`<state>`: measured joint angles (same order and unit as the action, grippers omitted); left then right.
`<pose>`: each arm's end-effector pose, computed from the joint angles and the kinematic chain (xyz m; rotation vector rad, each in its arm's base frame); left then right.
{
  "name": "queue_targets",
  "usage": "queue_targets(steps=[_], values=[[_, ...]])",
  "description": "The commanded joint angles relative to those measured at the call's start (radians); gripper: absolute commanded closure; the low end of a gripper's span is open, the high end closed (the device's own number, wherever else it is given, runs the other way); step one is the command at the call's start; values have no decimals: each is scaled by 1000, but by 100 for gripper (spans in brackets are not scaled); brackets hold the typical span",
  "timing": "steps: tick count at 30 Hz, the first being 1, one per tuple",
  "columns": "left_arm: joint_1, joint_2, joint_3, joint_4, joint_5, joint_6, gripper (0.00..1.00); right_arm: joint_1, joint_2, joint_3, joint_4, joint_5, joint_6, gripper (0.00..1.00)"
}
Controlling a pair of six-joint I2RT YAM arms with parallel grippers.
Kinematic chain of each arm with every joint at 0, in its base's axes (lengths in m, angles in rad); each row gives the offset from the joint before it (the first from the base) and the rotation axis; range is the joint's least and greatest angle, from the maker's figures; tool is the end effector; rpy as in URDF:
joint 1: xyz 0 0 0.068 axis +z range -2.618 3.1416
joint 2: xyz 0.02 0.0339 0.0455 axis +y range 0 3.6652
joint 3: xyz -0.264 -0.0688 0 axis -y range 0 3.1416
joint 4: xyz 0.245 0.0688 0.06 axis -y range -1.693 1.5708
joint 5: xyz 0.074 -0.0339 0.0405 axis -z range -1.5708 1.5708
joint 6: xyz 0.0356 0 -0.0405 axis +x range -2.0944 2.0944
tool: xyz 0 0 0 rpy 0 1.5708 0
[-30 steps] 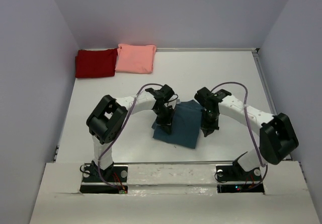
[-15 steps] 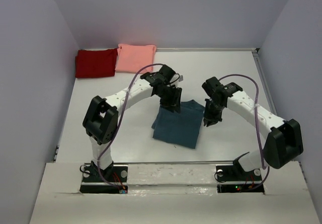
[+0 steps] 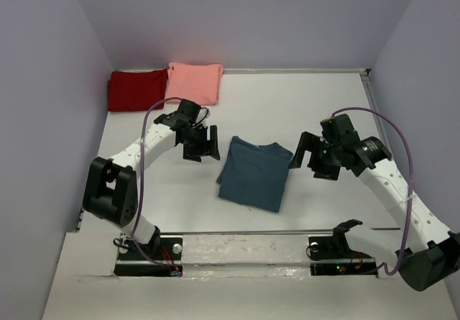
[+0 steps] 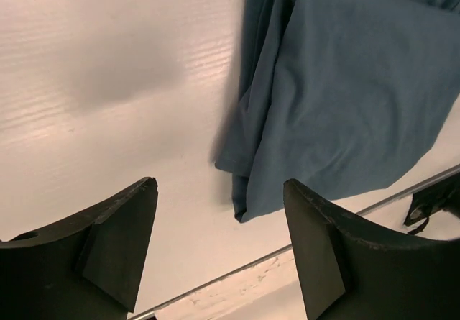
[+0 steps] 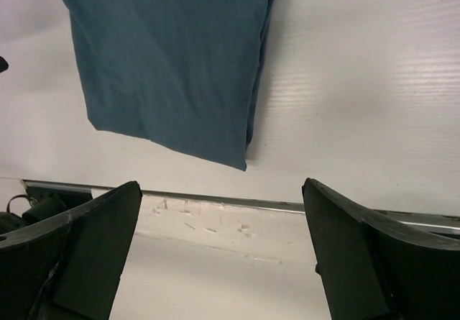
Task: Fold and stack the t-shirts
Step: Put the neatly folded tshirt into the corner of the board with the left arm
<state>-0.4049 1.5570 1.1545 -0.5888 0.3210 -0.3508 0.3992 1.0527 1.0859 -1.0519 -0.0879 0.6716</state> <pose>0.2937 -0.1381 0.2465 0.1985 2.6320 -0.6867 0.1734 0.0766 0.3178 0.3294 2.6487 0.4867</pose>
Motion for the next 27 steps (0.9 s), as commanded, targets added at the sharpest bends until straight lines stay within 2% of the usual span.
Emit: queue_targets(steps=[1,9,15,27], values=[[-8,6,-87,56,35,50,20,0,-25,-52,30,-48,-4,0],[-8,50,-191,283,76,35,19,0,-37,-35,33,-62,6,0],[-9,123,-177,348,104,42,19,0,-34,-30,29,-72,8,0],[-23,244,-137,425,246,24,19,0,-30,-29,16,-73,16,0]])
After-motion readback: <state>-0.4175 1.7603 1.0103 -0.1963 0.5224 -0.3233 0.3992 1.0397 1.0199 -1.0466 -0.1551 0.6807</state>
